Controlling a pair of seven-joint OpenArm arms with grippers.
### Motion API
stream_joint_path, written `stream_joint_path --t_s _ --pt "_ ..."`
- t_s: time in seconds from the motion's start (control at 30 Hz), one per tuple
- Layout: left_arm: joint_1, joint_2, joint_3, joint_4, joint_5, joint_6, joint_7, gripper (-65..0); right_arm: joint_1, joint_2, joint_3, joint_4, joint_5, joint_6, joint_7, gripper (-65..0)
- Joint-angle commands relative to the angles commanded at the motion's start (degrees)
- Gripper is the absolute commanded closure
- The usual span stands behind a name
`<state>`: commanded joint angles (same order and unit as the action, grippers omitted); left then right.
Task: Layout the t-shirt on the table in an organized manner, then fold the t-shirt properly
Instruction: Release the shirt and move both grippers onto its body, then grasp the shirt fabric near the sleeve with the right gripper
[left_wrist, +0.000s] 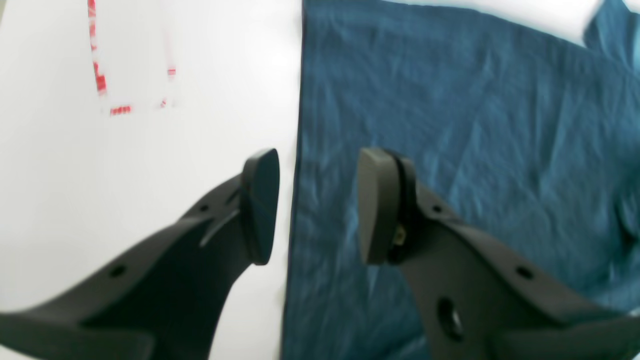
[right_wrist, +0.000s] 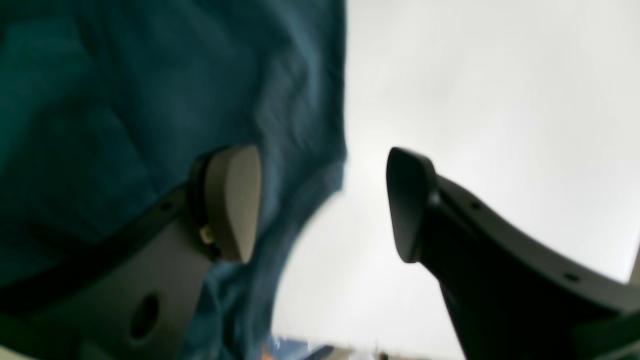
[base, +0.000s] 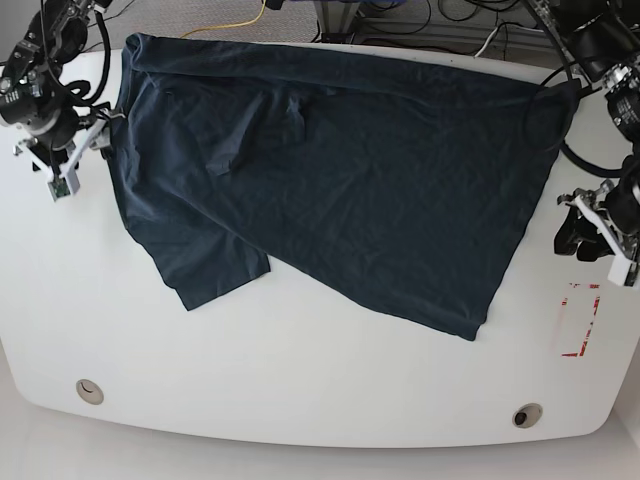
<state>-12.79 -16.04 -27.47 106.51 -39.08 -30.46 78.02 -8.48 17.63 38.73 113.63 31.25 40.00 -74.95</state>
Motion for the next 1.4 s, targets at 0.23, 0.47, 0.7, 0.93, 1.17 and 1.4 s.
stream_joint_path --t_s 0.23,0.47,0.7,0.93,1.17,1.4 --pt "-4.5 6.2 9.9 -4.7 14.2 0.0 -10.0 -23.9 4.1 -1.9 -2.8 -7.1 -0.1 0.00 0.3 -11.6" --pt "-4.7 9.2 14.4 -12.8 26.5 0.3 -20.0 -23.9 5.6 -2.0 -3.3 -15.7 -0.1 0.00 1.4 -2.7" --pt "-4.0 9.9 14.6 -21.9 30.7 0.3 -25.9 -23.9 6.1 -1.7 -3.4 -24.0 -0.1 0.00 5.4 -2.7" --pt "-2.2 7.4 12.7 -26.4 30.6 0.0 -26.5 -23.7 9.1 2.3 -8.2 -32.7 -0.1 0.00 8.3 -2.7" --pt "1.4 5.0 10.0 -26.1 30.5 0.0 -26.5 -23.7 13.9 7.1 -16.8 -42.4 -0.1 0.00 15.6 -2.7" --pt "4.5 2.8 9.8 -26.0 30.4 -0.1 -26.5 -23.7 22.3 10.9 -25.3 -55.9 -0.2 0.00 23.5 -2.7"
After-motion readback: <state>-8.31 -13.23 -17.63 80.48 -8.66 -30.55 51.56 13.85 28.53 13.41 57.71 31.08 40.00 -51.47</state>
